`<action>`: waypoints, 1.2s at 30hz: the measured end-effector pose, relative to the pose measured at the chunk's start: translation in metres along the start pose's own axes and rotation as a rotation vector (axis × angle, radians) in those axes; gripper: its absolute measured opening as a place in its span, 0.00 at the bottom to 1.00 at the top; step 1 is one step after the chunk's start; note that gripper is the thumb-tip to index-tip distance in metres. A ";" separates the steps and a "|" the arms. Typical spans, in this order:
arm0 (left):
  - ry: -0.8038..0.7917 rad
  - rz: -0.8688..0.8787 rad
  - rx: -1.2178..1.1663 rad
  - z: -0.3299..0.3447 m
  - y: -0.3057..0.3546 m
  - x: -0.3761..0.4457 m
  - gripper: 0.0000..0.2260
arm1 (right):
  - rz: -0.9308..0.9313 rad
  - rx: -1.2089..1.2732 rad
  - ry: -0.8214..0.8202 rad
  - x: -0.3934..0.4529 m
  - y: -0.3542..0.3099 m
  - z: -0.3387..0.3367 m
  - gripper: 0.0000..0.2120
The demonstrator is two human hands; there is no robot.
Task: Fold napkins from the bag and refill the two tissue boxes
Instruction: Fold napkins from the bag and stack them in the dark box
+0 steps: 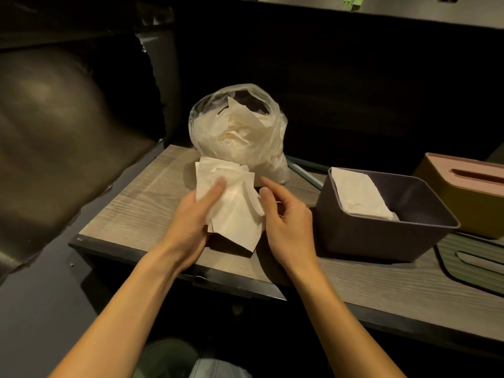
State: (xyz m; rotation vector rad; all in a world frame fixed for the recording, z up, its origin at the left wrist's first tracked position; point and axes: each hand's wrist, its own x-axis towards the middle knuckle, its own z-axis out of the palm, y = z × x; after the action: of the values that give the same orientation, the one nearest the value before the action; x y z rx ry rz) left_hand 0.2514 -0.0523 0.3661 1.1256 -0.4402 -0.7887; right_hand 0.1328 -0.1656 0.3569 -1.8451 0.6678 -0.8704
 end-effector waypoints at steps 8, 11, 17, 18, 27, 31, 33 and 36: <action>0.115 0.074 0.049 -0.002 -0.005 0.000 0.17 | -0.001 0.096 0.008 -0.005 -0.005 -0.004 0.23; 0.040 0.060 0.076 0.001 -0.002 -0.002 0.12 | -0.034 0.141 0.143 -0.002 -0.002 -0.008 0.14; -0.157 0.030 0.159 0.004 0.000 -0.005 0.15 | -0.038 0.102 0.083 -0.002 -0.004 -0.001 0.20; -0.168 0.038 0.188 0.003 -0.002 -0.005 0.15 | -0.004 0.074 0.069 -0.001 -0.002 0.000 0.20; -0.047 0.017 0.069 0.008 0.003 -0.005 0.17 | -0.052 0.223 0.152 0.001 -0.002 -0.006 0.06; -0.084 -0.017 0.083 0.010 0.004 -0.005 0.24 | -0.049 0.316 0.106 0.001 -0.009 -0.001 0.05; -0.119 -0.015 0.104 0.010 0.005 -0.007 0.26 | -0.050 0.307 0.079 0.001 -0.013 0.007 0.05; -0.157 0.012 0.163 0.013 0.005 -0.008 0.22 | -0.095 0.137 0.065 0.004 -0.012 0.015 0.07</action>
State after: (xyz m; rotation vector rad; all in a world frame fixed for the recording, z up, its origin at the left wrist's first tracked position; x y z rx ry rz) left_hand 0.2388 -0.0536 0.3761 1.2150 -0.6512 -0.8456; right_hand 0.1478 -0.1557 0.3647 -1.7423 0.5503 -1.0169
